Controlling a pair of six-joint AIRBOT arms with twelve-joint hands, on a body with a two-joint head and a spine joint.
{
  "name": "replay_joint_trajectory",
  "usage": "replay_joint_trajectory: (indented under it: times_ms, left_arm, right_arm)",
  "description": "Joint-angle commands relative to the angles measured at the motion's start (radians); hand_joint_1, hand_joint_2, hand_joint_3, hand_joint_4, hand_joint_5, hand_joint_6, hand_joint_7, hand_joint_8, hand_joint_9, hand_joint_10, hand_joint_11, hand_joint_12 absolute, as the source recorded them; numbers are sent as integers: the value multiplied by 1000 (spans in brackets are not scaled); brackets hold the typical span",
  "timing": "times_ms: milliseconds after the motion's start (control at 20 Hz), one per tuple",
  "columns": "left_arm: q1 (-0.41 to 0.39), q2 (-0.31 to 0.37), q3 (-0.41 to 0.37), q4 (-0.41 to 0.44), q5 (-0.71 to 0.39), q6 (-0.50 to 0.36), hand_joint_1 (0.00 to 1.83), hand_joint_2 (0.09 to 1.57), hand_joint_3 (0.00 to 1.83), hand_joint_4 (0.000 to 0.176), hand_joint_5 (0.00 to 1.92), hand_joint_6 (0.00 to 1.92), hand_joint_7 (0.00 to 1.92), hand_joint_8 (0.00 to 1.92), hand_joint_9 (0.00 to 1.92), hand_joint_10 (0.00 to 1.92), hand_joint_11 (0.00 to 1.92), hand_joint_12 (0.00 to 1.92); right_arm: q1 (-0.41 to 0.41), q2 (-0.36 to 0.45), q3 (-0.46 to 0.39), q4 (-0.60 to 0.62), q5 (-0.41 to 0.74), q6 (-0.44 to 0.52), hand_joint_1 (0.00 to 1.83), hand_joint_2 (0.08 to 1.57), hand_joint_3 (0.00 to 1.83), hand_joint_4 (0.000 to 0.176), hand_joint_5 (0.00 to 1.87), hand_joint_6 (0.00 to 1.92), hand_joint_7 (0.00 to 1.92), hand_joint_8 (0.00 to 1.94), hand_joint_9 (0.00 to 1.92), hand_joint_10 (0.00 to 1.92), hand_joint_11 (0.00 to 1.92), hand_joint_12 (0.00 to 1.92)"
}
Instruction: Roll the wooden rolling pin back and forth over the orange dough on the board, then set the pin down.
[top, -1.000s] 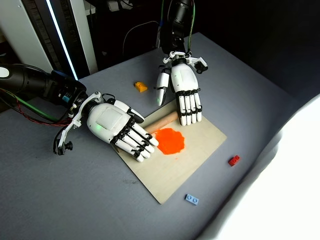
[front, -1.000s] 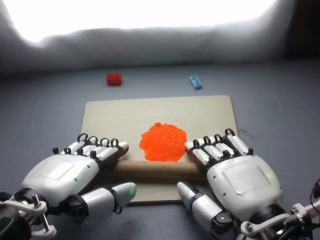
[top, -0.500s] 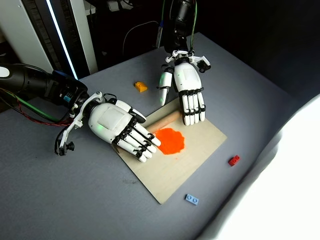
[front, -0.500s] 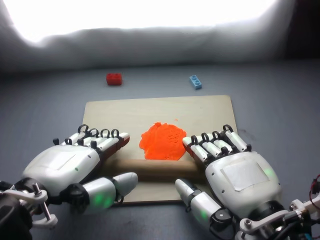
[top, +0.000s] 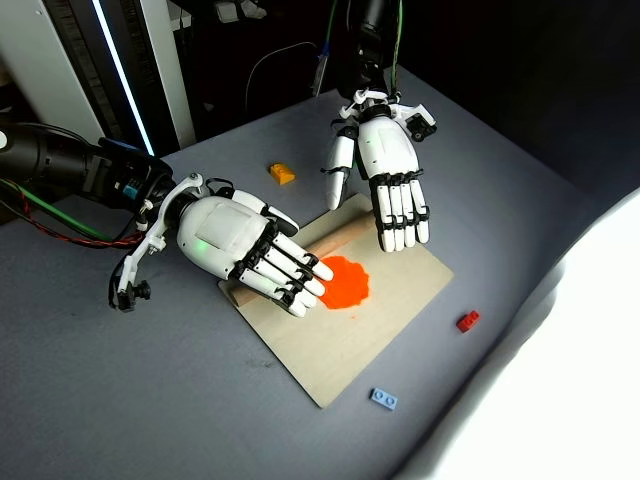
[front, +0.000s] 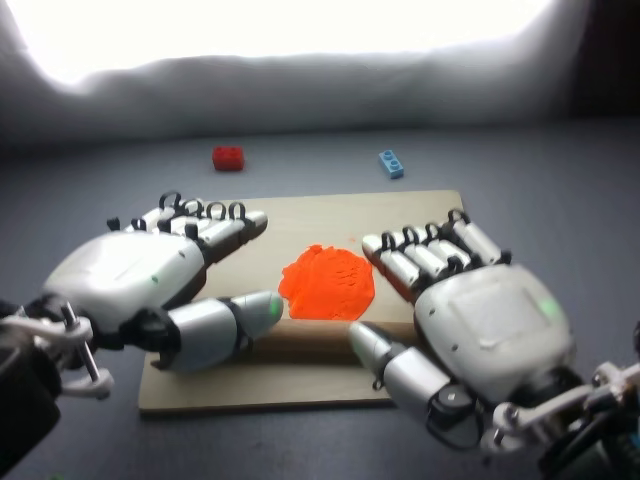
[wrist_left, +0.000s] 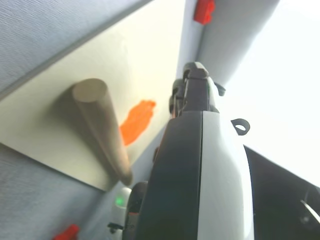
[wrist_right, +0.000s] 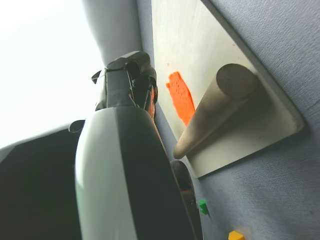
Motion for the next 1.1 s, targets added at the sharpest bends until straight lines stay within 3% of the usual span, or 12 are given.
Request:
replay_joint_trajectory:
  times_ms: [0,150,250,450,600,650,750,800,850,900,1000,1050]
  left_arm:
    - [-17,17,-3,36,-82,7,0,1331,0,0,138,3,215,3,195,10,0,192]
    - [-80,53,-11,54,-16,27,0,1308,0,0,120,0,166,0,156,0,0,174]
    - [-148,80,-11,86,87,51,0,1306,0,0,145,7,190,6,182,8,0,267]
    - [-283,136,-26,130,278,109,0,1328,1,0,335,47,410,44,340,64,0,687]
    - [-381,166,-38,206,439,113,0,1335,1,0,431,66,515,65,440,137,0,1108]
    - [-420,181,-47,237,496,113,0,1341,0,0,470,52,547,68,361,370,0,1214]
    - [-472,204,-65,244,560,130,0,1353,1,0,543,85,600,131,227,945,0,1469]
    - [-491,211,-72,244,579,139,0,1374,1,0,566,156,549,388,233,1120,0,1607]
    - [-519,220,-83,244,617,158,0,1407,4,0,550,271,429,777,205,1293,0,1748]
    - [-535,224,-88,244,633,168,0,1433,4,0,485,494,381,1025,225,1391,0,1822]
    - [-562,231,-103,244,646,179,0,1476,5,0,443,913,425,1240,322,1488,79,1873]
    - [-568,231,-106,243,646,179,0,1490,4,0,455,1014,464,1287,370,1519,129,1897]
  right_arm:
    - [15,14,-9,-86,89,2,0,1348,0,0,297,4,363,9,367,9,0,785]
    - [48,91,-55,-86,47,3,0,1318,0,0,315,9,386,11,378,11,0,838]
    - [60,152,-83,-90,-7,4,0,1305,0,0,317,8,396,11,383,12,0,903]
    - [85,263,-108,-141,-75,16,0,1292,0,0,357,17,413,7,414,21,0,1037]
    - [134,349,-133,-144,-157,66,0,1291,0,0,493,59,583,51,539,83,0,1232]
    - [152,380,-142,-144,-184,83,0,1290,0,0,518,64,618,57,566,106,0,1284]
    - [178,429,-159,-144,-221,106,0,1297,0,0,612,67,738,39,493,554,0,1434]
    - [186,450,-166,-144,-242,109,0,1327,2,0,674,114,798,67,465,800,41,1536]
    - [192,470,-171,-144,-267,105,0,1366,4,0,765,186,879,119,499,970,148,1582]
    - [194,481,-172,-146,-284,106,0,1392,3,0,720,394,856,271,507,1087,198,1634]
    - [197,514,-172,-164,-360,108,40,1424,3,0,611,874,677,911,476,1357,295,1768]
    - [188,522,-170,-205,-378,108,76,1429,2,0,582,1009,630,1111,457,1473,301,1849]
